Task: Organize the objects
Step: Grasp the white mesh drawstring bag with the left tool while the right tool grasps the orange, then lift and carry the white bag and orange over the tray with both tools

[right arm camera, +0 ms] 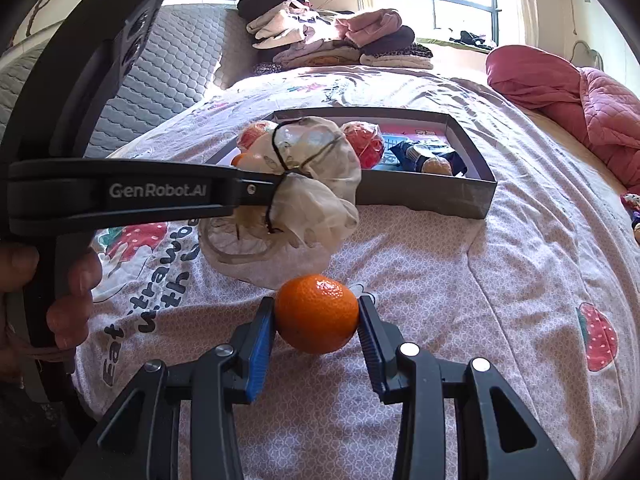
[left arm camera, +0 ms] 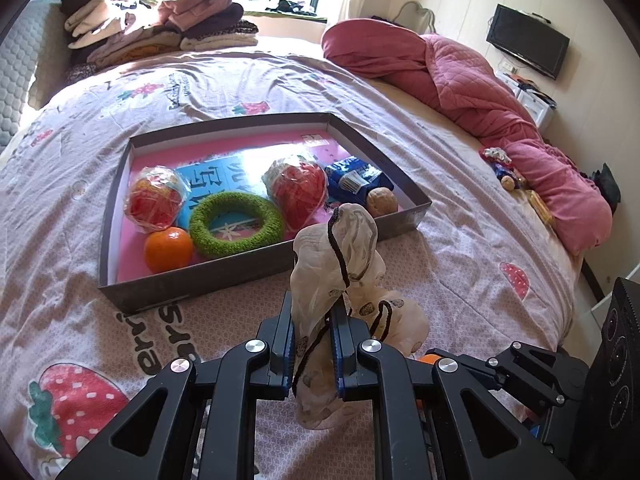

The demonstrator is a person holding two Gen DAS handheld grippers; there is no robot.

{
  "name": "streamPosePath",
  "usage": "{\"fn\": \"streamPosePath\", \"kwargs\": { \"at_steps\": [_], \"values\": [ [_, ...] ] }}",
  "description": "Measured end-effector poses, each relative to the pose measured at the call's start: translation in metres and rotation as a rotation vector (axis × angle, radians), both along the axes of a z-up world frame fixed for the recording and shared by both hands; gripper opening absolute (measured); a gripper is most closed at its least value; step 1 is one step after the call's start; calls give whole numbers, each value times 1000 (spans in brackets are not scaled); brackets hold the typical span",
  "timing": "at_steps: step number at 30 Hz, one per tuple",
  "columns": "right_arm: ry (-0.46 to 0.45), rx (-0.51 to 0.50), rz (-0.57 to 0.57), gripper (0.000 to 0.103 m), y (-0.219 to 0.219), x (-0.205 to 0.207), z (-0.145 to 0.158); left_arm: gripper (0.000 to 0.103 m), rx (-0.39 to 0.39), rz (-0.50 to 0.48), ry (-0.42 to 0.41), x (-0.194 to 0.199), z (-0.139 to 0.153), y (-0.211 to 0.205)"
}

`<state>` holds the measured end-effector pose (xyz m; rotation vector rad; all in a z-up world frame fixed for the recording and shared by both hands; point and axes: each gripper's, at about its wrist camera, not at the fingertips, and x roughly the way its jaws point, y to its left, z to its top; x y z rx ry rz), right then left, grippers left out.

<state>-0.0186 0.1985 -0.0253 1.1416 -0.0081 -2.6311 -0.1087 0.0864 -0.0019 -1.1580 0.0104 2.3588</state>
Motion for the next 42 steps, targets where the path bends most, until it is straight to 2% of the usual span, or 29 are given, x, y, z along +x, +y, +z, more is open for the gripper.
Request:
{"fn": "streamPosePath", "kwargs": {
  "at_steps": [5, 22, 42],
  "values": [
    [21, -2, -11, 41, 2, 3, 9, 15, 10, 21, 22, 2, 10, -11],
    [117, 10, -64, 41, 11, 4, 47, 15, -35, 52, 209, 21, 55, -20],
    [227, 24, -86, 41, 18, -8, 92, 15, -19, 81, 294, 29, 81, -30]
  ]
}}
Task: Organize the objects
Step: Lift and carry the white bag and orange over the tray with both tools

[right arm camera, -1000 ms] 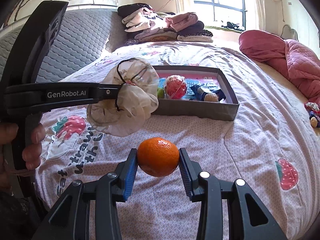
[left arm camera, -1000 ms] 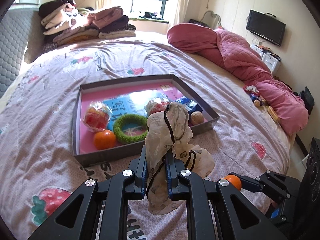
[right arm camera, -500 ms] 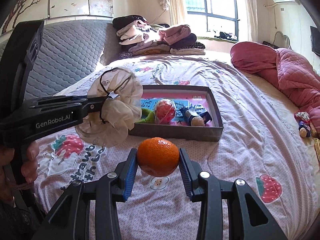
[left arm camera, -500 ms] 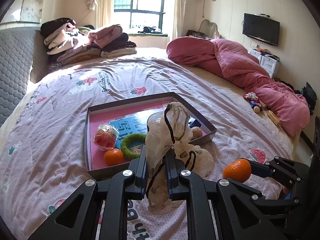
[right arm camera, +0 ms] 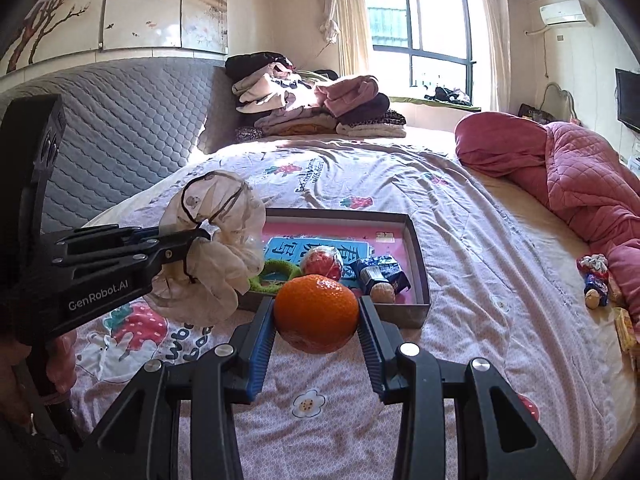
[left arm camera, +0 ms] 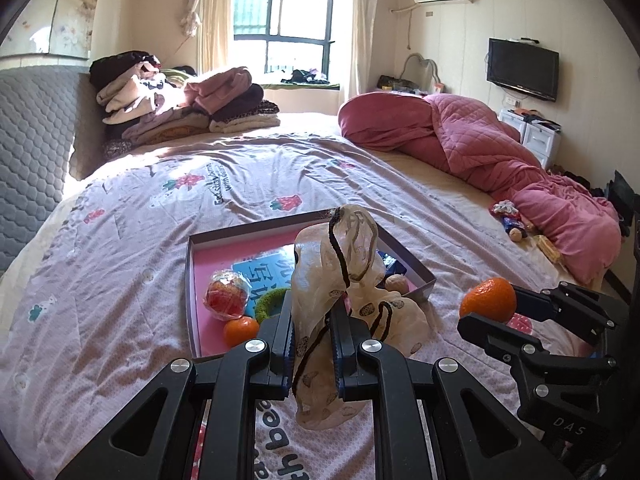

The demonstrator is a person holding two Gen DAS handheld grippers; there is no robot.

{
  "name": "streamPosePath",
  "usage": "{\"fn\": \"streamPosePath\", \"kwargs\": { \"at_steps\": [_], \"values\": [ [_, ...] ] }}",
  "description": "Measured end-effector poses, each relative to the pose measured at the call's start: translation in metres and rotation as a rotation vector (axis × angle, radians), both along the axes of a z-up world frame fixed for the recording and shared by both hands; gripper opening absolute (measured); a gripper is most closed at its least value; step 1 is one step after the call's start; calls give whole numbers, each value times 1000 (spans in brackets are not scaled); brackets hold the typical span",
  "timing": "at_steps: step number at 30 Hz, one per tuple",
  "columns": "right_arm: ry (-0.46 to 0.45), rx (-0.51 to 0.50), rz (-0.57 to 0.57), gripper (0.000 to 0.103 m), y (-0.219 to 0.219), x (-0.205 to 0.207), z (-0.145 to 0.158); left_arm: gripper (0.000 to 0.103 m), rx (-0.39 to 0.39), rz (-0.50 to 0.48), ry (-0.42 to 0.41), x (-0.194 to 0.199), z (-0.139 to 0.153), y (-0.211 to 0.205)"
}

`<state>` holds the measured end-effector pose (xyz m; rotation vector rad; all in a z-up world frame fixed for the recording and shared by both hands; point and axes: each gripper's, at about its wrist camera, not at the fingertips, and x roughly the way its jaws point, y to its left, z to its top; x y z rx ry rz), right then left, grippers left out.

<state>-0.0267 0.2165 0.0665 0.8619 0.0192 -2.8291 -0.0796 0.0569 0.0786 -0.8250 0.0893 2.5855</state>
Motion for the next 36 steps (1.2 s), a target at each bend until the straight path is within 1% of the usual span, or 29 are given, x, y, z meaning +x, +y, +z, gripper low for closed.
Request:
{"fn": "streamPosePath", "kwargs": {
  "at_steps": [6, 10, 13, 19, 23, 28, 36],
  "values": [
    [21, 12, -5, 41, 2, -12, 9, 15, 19, 15, 15, -10, 4, -5],
    [34, 26, -9, 41, 4, -25, 14, 15, 25, 29, 9, -22, 5, -8],
    [46, 53, -19, 41, 6, -39, 17, 15, 34, 41, 3, -32, 6, -11],
    [70, 72, -24, 41, 7, -67, 23, 16, 54, 77, -17, -57, 3, -20],
    [70, 77, -24, 41, 6, -82, 20, 16, 55, 95, -40, -73, -7, -22],
    [57, 73, -21, 41, 8, -97, 12, 16, 43, 88, -62, -87, -23, -15],
    [11, 79, -26, 41, 16, -113, -14, 16, 11, 78, -114, -103, -54, -2]
  ]
}}
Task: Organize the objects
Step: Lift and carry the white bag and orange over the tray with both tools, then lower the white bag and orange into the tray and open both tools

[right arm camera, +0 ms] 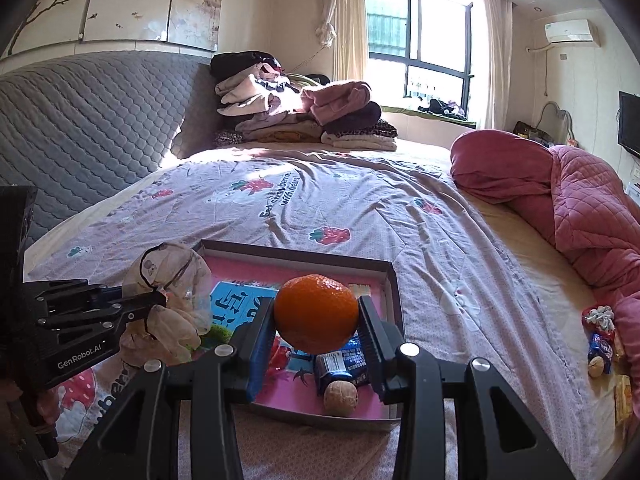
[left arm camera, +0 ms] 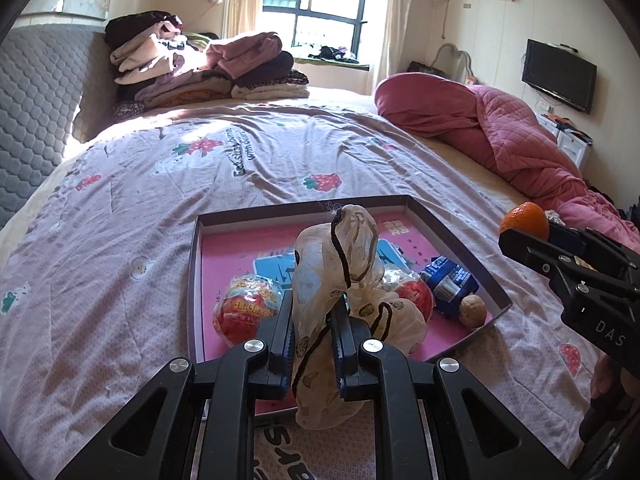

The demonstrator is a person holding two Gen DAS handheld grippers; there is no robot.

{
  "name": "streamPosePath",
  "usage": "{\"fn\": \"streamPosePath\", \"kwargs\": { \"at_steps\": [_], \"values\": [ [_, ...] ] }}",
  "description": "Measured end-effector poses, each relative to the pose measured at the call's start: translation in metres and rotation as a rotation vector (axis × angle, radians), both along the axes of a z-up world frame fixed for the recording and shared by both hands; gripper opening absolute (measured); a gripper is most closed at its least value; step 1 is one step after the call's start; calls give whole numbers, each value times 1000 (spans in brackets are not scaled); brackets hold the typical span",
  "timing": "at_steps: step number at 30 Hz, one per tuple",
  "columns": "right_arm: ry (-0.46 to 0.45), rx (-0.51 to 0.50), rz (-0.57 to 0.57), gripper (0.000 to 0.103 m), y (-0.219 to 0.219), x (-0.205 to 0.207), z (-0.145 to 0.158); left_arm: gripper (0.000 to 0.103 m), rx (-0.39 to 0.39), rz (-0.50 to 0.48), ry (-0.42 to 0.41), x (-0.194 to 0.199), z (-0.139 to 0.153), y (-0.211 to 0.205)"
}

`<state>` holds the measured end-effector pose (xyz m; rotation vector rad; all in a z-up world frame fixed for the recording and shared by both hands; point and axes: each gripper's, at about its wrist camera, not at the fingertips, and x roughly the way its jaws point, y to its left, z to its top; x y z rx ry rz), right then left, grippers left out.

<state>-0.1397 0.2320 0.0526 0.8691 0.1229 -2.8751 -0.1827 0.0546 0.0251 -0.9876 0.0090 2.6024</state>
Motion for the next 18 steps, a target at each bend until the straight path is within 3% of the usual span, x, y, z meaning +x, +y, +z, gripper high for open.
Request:
{"fn": "streamPosePath", "kwargs": {
  "at_steps": [18],
  "values": [
    [-99, 48, 33, 41, -16, -12, -63, 18, -44, -5, -56, -15, -37, 9]
  ]
}}
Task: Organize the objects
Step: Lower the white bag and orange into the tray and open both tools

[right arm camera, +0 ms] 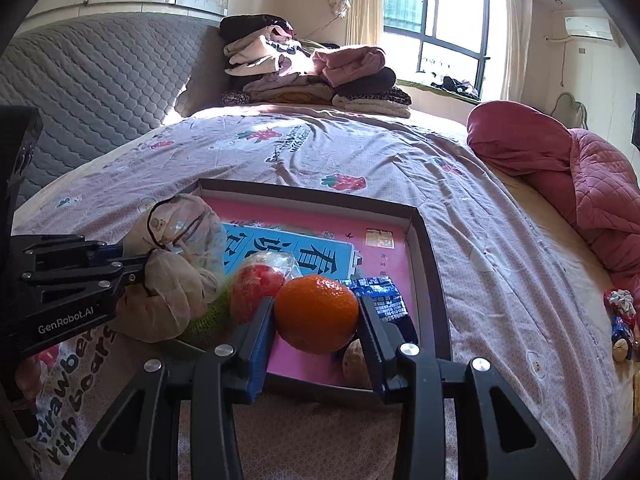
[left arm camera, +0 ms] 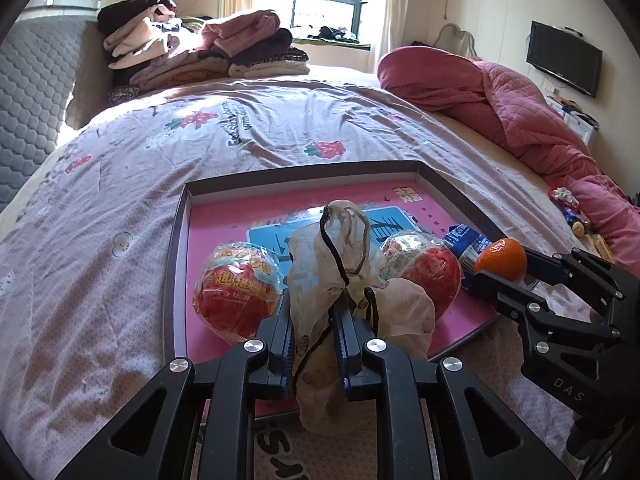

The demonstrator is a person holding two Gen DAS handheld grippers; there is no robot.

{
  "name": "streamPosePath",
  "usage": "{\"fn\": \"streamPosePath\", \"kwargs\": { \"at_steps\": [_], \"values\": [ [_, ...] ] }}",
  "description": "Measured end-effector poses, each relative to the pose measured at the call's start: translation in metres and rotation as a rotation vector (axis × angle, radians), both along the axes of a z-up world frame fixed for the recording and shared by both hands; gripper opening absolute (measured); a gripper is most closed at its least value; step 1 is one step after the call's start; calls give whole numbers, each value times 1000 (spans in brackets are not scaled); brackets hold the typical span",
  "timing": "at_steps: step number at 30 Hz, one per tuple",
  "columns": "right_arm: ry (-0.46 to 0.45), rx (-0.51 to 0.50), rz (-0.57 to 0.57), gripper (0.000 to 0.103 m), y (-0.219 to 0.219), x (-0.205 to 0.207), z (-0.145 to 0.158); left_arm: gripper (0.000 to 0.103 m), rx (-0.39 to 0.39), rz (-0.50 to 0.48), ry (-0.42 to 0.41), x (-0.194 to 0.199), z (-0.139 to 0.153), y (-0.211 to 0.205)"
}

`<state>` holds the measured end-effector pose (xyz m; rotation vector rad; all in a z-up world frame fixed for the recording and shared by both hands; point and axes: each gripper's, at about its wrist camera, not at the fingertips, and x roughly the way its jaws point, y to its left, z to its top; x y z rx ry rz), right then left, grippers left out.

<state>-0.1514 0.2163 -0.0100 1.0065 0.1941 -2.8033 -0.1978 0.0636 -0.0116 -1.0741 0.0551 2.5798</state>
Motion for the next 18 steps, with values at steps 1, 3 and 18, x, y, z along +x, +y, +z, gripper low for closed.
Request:
{"fn": "streamPosePath", "kwargs": {
  "at_steps": [1, 3, 18],
  "values": [
    [-6, 0, 2, 41, 0, 0, -3, 18, -1, -1, -1, 0, -1, 0],
    [-16, 6, 5, 41, -1, -1, -7, 18, -5, 0, -1, 0, -2, 1],
    [-52, 19, 7, 41, -5, -10, -19, 20, -10, -10, -24, 0, -7, 2]
  ]
}}
